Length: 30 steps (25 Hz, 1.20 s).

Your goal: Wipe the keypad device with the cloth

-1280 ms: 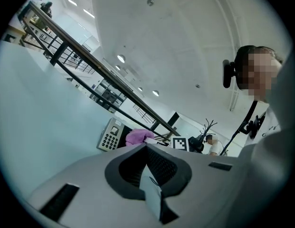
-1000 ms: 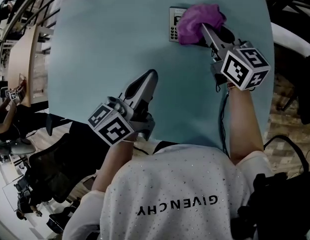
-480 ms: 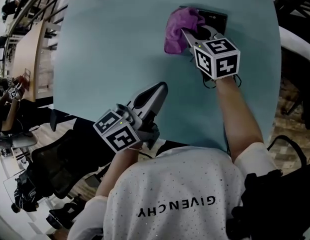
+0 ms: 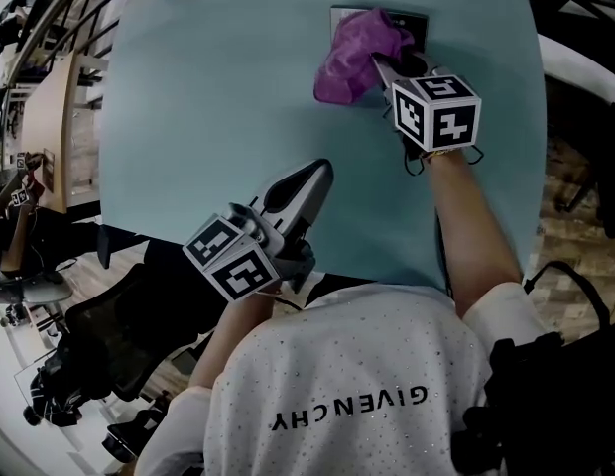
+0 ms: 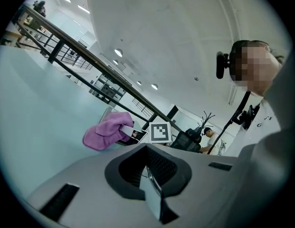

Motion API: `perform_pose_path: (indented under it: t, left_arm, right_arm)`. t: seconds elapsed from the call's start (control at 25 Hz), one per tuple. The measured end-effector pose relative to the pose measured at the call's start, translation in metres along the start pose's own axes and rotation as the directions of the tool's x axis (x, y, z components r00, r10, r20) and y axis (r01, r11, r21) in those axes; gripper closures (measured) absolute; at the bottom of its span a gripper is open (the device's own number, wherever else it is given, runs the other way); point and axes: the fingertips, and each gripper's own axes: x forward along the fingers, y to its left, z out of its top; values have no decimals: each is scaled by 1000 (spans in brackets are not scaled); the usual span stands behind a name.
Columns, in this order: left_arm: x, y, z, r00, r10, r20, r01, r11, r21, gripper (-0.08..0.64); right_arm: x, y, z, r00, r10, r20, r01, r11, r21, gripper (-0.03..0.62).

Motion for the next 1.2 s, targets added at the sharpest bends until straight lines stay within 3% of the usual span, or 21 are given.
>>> perform_pose_path:
  t: [0.6,1.2]
  left_arm:
    - [19,-28,2,1000,-27,2,27,1000,9,560]
    - [43,-37,-18,993,-69,-96,69,998,-11,560]
  right_arm:
    - [-42,-43,-8,997,-67,32,63,992,110,535]
    - [-85,-90,-15,981,-173,89,145,955,260,535]
